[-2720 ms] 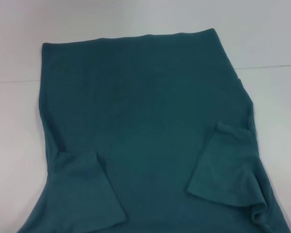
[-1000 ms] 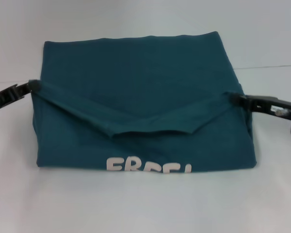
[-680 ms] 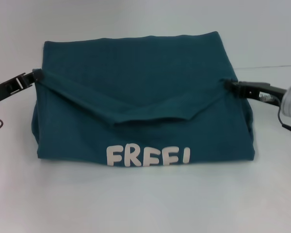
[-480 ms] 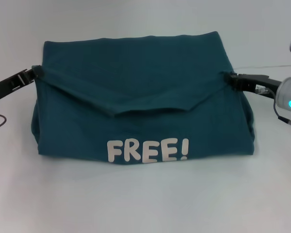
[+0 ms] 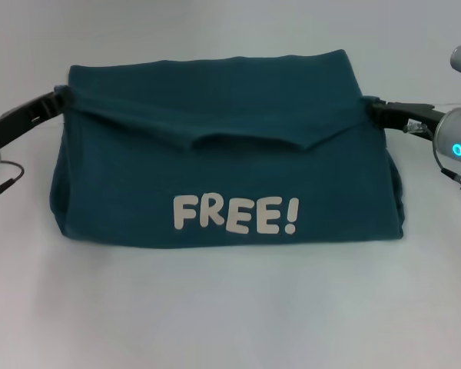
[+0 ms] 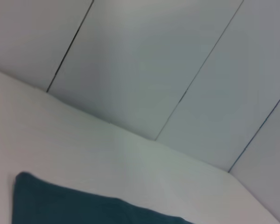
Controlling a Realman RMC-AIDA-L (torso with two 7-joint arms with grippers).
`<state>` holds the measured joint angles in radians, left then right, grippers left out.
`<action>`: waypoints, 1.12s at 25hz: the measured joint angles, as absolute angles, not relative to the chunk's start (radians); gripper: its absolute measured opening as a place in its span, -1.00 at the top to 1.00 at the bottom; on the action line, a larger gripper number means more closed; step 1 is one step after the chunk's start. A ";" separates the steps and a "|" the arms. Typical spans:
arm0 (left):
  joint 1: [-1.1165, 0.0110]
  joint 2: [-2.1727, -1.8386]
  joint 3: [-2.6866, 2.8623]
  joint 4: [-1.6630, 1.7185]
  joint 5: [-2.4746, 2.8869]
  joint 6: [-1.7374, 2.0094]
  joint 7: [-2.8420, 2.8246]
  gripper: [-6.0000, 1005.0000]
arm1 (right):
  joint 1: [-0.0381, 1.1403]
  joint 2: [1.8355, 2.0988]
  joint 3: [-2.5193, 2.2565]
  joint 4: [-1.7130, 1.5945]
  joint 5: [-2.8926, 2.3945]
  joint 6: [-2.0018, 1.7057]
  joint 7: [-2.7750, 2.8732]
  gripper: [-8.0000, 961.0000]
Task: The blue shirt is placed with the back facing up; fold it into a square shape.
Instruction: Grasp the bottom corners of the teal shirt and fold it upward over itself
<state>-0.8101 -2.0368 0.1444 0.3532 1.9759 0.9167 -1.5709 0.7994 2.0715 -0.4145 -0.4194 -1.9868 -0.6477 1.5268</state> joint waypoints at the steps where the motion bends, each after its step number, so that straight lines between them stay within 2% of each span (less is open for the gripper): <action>1: -0.816 -2.039 0.145 0.347 1.965 0.906 -1.552 0.93 | 0.801 2.071 -0.415 -0.419 -1.984 -0.642 1.522 0.80; 7: -0.838 -2.044 0.144 0.302 1.944 0.853 -1.485 0.93 | 0.810 2.071 -0.417 -0.399 -1.965 -0.610 1.494 0.80; 11: -0.836 -2.061 0.143 0.292 1.906 0.822 -1.434 0.93 | 0.815 2.072 -0.417 -0.382 -1.954 -0.580 1.465 0.79; 22: -0.831 -2.067 0.146 0.283 1.888 0.801 -1.394 0.93 | 0.825 2.071 -0.417 -0.347 -1.913 -0.563 1.406 0.78; 28: -0.834 -2.082 0.147 0.282 1.888 0.789 -1.344 0.90 | 0.825 2.083 -0.422 -0.345 -1.912 -0.515 1.396 0.77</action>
